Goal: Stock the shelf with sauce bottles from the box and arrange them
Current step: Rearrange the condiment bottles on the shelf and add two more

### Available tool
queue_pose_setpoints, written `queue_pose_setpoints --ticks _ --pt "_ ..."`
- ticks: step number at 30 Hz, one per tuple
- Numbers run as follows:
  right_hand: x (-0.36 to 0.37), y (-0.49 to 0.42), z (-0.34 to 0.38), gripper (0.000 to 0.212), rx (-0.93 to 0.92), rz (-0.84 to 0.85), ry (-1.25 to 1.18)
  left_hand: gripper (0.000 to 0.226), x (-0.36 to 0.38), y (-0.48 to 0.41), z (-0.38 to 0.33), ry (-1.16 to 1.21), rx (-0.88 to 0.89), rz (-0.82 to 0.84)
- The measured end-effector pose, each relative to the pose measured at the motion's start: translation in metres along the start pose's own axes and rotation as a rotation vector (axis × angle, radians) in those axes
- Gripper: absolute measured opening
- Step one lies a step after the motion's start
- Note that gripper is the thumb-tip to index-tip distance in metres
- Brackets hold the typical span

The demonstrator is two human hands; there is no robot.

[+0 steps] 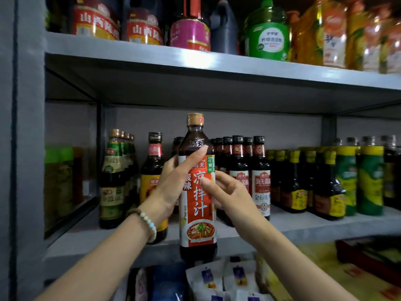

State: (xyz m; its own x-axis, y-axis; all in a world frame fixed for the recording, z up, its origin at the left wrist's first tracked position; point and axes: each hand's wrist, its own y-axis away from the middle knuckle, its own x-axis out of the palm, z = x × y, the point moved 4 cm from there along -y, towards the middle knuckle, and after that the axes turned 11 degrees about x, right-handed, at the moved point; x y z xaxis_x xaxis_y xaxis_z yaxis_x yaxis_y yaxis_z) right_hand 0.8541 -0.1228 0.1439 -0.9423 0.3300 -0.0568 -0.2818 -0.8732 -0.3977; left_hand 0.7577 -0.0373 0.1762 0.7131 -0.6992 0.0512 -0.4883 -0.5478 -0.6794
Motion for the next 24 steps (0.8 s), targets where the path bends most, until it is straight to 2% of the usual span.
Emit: queue_pose_setpoints --ticks 4,6,9,14,17,24 --pt "-0.062 0.015 0.008 0.036 -0.039 -0.128 -0.012 0.054 0.068 -0.02 0.008 0.02 0.006 0.07" --pt "-0.099 0.018 0.01 0.041 -0.058 -0.185 -0.004 0.049 0.105 -0.029 0.012 -0.002 0.022 0.132" --pt "-0.156 0.018 0.011 0.044 -0.089 -0.227 0.006 0.041 0.153 -0.047 0.023 0.003 0.058 0.133" --pt "-0.243 0.008 0.006 0.038 -0.095 -0.241 0.014 0.043 0.212 -0.066 0.054 -0.049 0.072 0.117" --pt "-0.281 -0.007 -0.008 0.049 -0.064 -0.244 0.023 0.045 0.228 -0.071 0.072 -0.113 0.075 0.078" --pt "-0.301 -0.046 -0.048 0.051 0.012 -0.166 -0.022 0.053 0.223 -0.074 0.102 -0.245 0.021 0.045"
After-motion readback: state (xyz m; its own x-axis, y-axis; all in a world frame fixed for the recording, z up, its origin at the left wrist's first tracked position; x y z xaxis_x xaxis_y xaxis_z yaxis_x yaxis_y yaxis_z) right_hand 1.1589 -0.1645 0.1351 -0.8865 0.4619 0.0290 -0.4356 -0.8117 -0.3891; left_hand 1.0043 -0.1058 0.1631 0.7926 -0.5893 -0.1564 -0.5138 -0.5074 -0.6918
